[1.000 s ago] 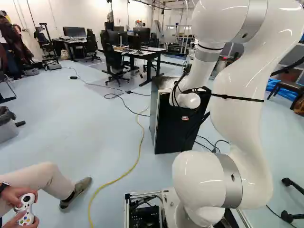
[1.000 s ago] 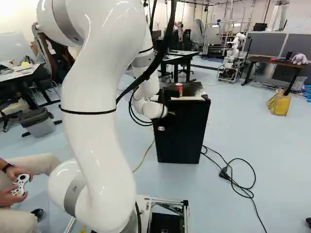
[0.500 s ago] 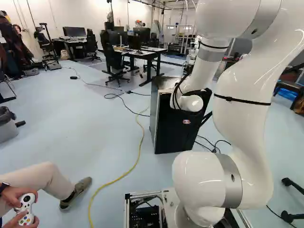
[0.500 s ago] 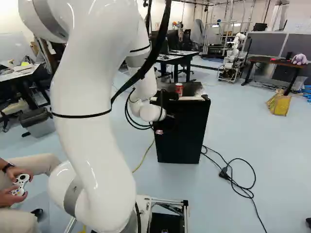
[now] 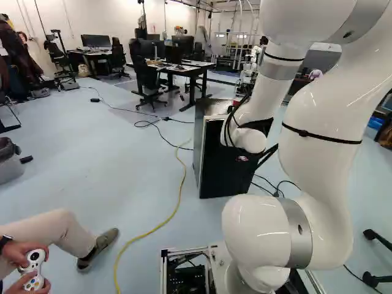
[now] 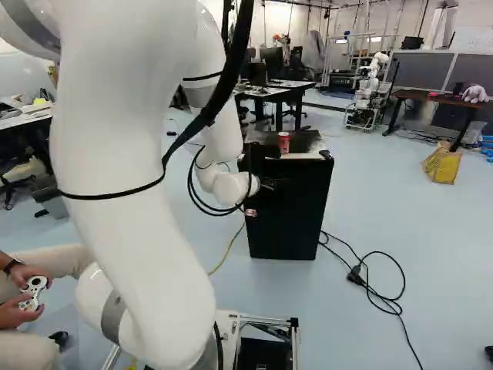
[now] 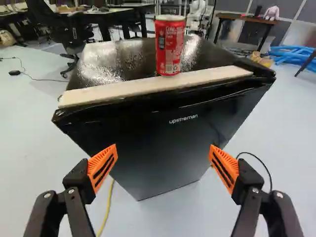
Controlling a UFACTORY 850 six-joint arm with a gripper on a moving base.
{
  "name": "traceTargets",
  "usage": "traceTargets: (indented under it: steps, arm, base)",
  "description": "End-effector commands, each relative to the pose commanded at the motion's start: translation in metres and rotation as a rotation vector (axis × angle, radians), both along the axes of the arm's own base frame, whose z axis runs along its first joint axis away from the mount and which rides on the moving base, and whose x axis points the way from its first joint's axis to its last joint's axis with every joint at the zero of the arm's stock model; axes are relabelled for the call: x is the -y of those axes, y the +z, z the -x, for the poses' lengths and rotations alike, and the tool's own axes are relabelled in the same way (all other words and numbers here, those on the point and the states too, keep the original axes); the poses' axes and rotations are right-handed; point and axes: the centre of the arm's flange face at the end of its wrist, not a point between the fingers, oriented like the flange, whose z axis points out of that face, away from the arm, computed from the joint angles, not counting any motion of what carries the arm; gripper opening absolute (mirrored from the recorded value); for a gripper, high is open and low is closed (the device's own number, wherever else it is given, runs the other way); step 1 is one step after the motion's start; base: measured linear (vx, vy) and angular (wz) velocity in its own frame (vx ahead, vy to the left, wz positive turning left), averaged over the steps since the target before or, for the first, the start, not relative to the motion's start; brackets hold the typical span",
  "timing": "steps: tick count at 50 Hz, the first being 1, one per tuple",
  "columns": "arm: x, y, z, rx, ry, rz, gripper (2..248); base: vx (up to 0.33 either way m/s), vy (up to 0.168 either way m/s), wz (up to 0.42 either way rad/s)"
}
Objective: Grab a drink from the fridge
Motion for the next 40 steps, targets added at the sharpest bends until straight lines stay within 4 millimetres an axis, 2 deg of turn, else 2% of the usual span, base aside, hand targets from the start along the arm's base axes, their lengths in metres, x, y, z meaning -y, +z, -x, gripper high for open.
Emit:
traceTargets:
  steps: [18, 40]
  arm:
    - [-0.005, 0.017, 0.004, 0.185, 0.042, 0.057, 247]
    - [0.001, 0.032, -0.009, 0.352, 0.119, 0.108, 247]
  base:
    - [0.0, 0.0, 0.0]
    - [0.0, 0.0, 0.0]
